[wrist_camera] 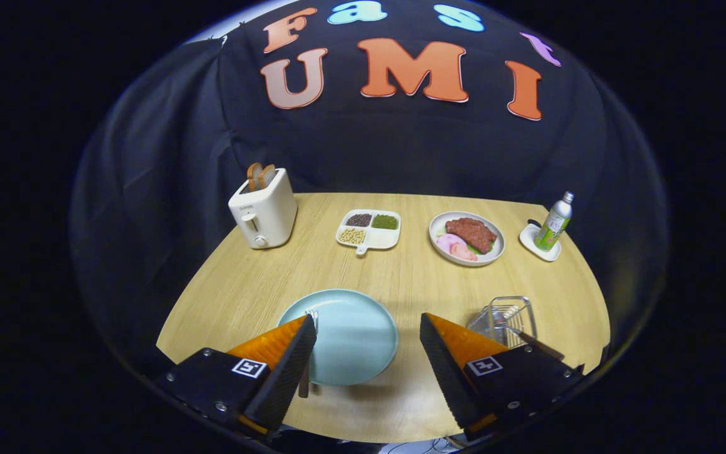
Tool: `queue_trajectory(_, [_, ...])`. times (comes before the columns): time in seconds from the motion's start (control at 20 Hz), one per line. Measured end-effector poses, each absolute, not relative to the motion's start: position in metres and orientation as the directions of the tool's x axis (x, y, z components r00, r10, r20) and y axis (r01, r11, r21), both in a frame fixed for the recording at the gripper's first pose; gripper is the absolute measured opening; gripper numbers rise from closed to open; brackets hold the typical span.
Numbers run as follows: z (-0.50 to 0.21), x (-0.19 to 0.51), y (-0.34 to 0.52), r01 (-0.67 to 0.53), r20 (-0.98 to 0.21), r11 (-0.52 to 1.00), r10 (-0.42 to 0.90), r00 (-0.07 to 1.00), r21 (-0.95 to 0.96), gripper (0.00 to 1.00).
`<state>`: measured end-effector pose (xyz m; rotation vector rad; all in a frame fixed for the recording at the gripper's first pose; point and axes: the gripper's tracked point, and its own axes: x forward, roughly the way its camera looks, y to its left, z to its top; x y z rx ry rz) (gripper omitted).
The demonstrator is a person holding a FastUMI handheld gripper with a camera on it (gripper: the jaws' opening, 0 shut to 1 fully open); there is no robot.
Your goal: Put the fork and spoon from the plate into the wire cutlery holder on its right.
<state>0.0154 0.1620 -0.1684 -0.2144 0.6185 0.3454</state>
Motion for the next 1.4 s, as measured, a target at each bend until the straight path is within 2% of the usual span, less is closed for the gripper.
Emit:
queue_trajectory(0.3, [-0.231, 0.006, 0.202, -0.445, -0.623, 0.883, 0.266, 0.736, -0.150, 1.00])
queue_trajectory(0.65, [-0.290, 0.014, 0.212, -0.447, -0.660, 0.879, 0.238, 0.713, -0.165, 0.99])
queue_trajectory(0.75, [-0.304, 0.013, 0.211, -0.443, -0.675, 0.881, 0.226, 0.702, -0.165, 0.93])
queue_trajectory(0.95, [-0.328, 0.006, 0.209, -0.452, -0.719, 0.879, 0.215, 0.661, -0.153, 0.75])
queue_trajectory(1.15, [-0.339, 0.001, 0.215, -0.470, -0.743, 0.871, 0.219, 0.633, -0.144, 0.47])
queue_trajectory(1.2, [-0.341, 0.001, 0.214, -0.472, -0.747, 0.870, 0.217, 0.628, -0.144, 0.37])
queue_trajectory(1.35, [-0.344, 0.006, 0.213, -0.474, -0.744, 0.867, 0.216, 0.632, -0.151, 0.21])
queue_trajectory(1.4, [-0.340, 0.003, 0.212, -0.472, -0.749, 0.869, 0.215, 0.626, -0.145, 0.11])
